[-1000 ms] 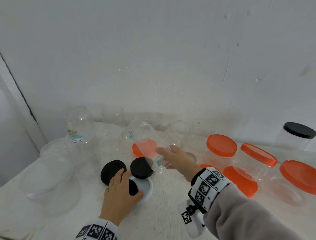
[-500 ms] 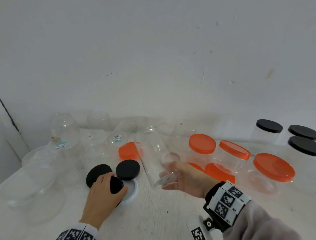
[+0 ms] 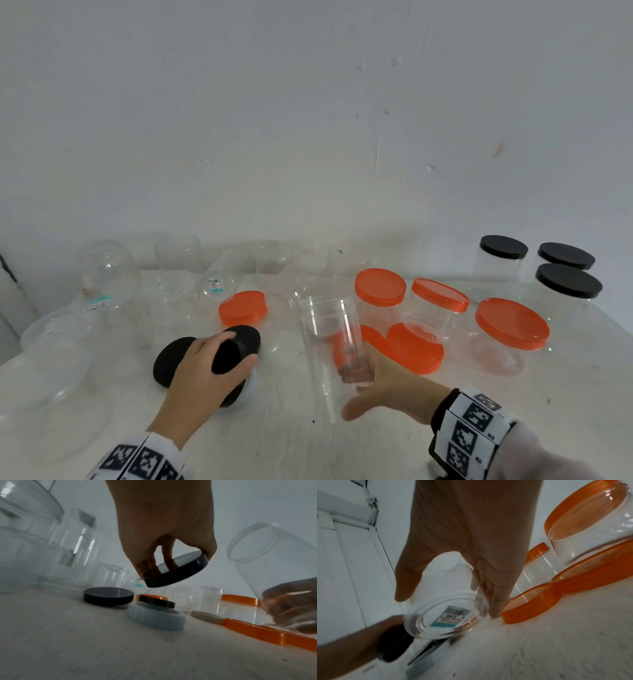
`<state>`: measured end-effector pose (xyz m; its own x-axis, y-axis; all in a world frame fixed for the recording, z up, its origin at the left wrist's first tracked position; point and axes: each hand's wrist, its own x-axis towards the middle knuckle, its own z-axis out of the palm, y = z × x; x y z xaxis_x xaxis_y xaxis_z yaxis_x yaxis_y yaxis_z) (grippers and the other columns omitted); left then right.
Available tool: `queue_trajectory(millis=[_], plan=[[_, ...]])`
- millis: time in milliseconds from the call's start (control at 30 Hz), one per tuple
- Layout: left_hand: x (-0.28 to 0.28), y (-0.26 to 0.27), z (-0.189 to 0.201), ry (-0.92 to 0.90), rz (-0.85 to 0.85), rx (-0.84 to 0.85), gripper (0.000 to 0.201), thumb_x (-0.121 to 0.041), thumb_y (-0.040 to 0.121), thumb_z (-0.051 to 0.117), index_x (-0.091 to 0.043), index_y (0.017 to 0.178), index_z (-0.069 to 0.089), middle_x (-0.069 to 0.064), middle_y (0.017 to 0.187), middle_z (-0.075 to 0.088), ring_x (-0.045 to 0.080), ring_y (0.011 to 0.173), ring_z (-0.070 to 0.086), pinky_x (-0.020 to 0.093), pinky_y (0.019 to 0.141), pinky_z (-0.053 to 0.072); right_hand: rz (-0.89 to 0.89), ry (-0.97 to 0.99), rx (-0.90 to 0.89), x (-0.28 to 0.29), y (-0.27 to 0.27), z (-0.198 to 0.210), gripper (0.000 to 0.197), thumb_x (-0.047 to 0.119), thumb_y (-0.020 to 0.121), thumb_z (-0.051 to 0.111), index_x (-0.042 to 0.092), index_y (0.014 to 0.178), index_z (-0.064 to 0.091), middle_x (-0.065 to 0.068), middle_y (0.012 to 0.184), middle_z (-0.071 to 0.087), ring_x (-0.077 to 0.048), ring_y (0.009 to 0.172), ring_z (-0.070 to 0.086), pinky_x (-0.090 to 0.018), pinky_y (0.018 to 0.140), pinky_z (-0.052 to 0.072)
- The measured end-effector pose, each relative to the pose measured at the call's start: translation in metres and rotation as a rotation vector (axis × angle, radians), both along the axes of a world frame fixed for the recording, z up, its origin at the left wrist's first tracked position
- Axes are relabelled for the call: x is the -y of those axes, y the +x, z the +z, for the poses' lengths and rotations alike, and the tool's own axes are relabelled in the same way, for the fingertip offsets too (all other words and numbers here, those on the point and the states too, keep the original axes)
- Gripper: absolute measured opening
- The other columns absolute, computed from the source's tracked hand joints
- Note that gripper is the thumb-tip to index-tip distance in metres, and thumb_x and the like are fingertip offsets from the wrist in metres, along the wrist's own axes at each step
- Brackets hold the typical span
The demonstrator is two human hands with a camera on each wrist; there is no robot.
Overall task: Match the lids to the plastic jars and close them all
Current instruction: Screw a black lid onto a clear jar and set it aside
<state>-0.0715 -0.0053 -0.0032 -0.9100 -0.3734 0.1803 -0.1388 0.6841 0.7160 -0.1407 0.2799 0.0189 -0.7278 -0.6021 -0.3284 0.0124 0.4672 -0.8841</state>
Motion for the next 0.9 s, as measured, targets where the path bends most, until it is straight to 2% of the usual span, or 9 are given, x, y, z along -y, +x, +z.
queue_trajectory(millis=[100,167,267,400,500,600,733,833,900], plan=[[-0.018,-0.005,0.021,0.117,-0.043,-0.058,0.043,-0.045,0.077,0.072,-0.034,0.114,0.051,-0.011,0.11,0.055,0.008,0.102,0.052,0.02,0.078,0.036,0.011,0.018,0.003,-0.002,0.0,-0.01,0.099,0.018,0.063,0.09,0.021,0.139,0.027,0.006,0.129,0.052,-0.008,0.121,0.05,-0.024,0.102,0.042],[-0.03,-0.007,0.035,0.229,-0.065,-0.09,0.037,-0.046,0.076,0.072,-0.036,0.106,0.053,-0.017,0.103,0.058,0.002,0.096,0.056,0.015,0.071,0.038,0.024,0.03,0.002,-0.002,0.0,-0.015,0.101,0.019,0.062,0.091,0.022,0.139,0.025,0.009,0.13,0.05,-0.006,0.123,0.048,-0.019,0.098,0.041],[-0.048,-0.009,0.053,0.368,-0.105,-0.144,0.024,-0.041,0.077,0.073,-0.034,0.097,0.061,-0.013,0.086,0.066,0.001,0.082,0.063,0.008,0.056,0.043,0.043,0.034,0.003,-0.002,0.0,-0.023,0.105,0.022,0.059,0.092,0.028,0.135,0.02,0.009,0.133,0.047,-0.01,0.129,0.043,-0.02,0.102,0.036],[-0.067,-0.012,0.068,0.491,-0.19,-0.184,0.019,-0.035,0.077,0.075,-0.03,0.094,0.067,-0.016,0.085,0.068,-0.006,0.074,0.063,0.007,0.049,0.044,0.069,0.046,-0.012,-0.003,-0.001,-0.026,0.112,0.024,0.059,0.091,0.028,0.141,0.014,0.007,0.138,0.045,-0.013,0.135,0.038,-0.025,0.108,0.032],[-0.077,-0.014,0.074,0.525,-0.227,-0.198,0.027,-0.044,0.072,0.08,-0.031,0.092,0.068,-0.017,0.086,0.068,-0.006,0.075,0.063,0.007,0.051,0.044,0.072,0.063,-0.03,-0.003,-0.002,-0.028,0.116,0.023,0.062,0.091,0.026,0.144,0.009,0.002,0.143,0.042,-0.014,0.139,0.035,-0.03,0.113,0.03],[-0.083,-0.017,0.074,0.469,-0.257,-0.203,0.045,-0.06,0.057,0.072,-0.032,0.091,0.068,-0.024,0.084,0.064,-0.006,0.078,0.061,0.007,0.056,0.045,0.066,0.073,-0.044,-0.003,-0.001,-0.029,0.117,0.022,0.063,0.09,0.022,0.145,0.007,0.0,0.145,0.04,-0.015,0.14,0.033,-0.031,0.113,0.03],[-0.088,-0.024,0.072,0.391,-0.306,-0.183,0.053,-0.069,0.054,0.065,-0.034,0.094,0.066,-0.026,0.087,0.062,-0.004,0.087,0.061,0.013,0.068,0.044,0.055,0.081,-0.06,-0.003,-0.002,-0.03,0.119,0.022,0.065,0.089,0.02,0.147,0.003,-0.001,0.149,0.038,-0.017,0.141,0.032,-0.034,0.115,0.029],[-0.093,-0.025,0.07,0.334,-0.331,-0.136,0.059,-0.077,0.051,0.062,-0.042,0.099,0.062,-0.022,0.095,0.063,-0.014,0.094,0.056,0.014,0.067,0.045,0.055,0.114,-0.081,-0.004,-0.004,-0.03,0.123,0.023,0.066,0.089,0.022,0.149,-0.001,0.0,0.149,0.04,-0.018,0.139,0.034,-0.035,0.115,0.031],[-0.097,-0.025,0.071,0.296,-0.351,-0.113,0.055,-0.078,0.052,0.06,-0.049,0.098,0.058,-0.024,0.1,0.061,-0.017,0.096,0.052,0.016,0.071,0.046,0.062,0.151,-0.104,-0.005,-0.005,-0.03,0.125,0.022,0.066,0.089,0.023,0.151,-0.003,0.002,0.147,0.041,-0.017,0.138,0.036,-0.035,0.115,0.032]])
